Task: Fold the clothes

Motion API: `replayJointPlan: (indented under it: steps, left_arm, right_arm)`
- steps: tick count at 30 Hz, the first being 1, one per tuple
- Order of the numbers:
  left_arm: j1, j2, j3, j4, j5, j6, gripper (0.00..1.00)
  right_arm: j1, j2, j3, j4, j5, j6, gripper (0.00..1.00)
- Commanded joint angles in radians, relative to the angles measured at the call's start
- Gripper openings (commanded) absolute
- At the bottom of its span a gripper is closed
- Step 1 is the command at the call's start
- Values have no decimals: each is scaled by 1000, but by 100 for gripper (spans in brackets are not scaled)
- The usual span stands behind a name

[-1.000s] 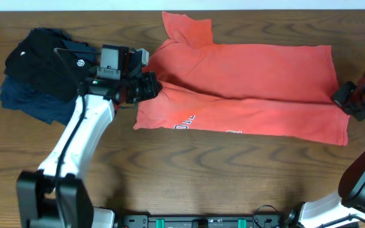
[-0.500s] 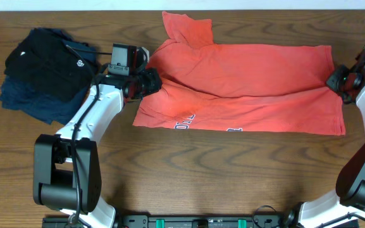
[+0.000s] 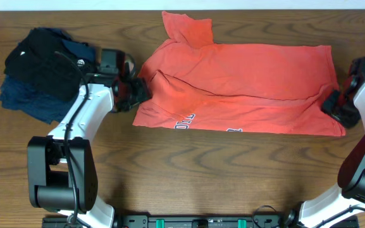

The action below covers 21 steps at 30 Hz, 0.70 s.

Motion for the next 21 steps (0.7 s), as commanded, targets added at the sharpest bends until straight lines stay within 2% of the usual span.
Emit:
replayJointPlan:
  steps: [1, 4, 7, 11, 13, 15, 17, 18, 21]
  left_arm:
    - [-10, -11, -11, -33, -77, 8, 58]
    - [-15, -4, -47, -10, -95, 8, 59]
    - [-15, 8, -79, 31, -120, 8, 70]
    - [-15, 32, -90, 47, -135, 8, 71]
    - [-15, 43, -91, 44, -135, 8, 71]
    - [-16, 53, -91, 39, -135, 8, 69]
    - [-15, 59, -91, 35, -135, 8, 55]
    - [-15, 61, -91, 32, -135, 8, 41]
    - [-15, 62, -91, 16, -137, 12, 6]
  right_arm:
    - [-34, 3, -69, 33, 56, 37, 53]
    - [-52, 3, -148, 127, 43, 32, 55]
    - [-61, 3, -217, 232, -31, -4, 56]
    - [-61, 3, -278, 305, -84, -21, 60]
    - [-62, 3, -292, 309, -78, -21, 54]
    - [-62, 3, -295, 304, -76, -21, 42]
    - [-62, 3, -294, 294, -76, -21, 22]
    - [-62, 3, -294, 288, -76, -21, 13]
    - [-62, 3, -294, 262, -54, -20, 2]
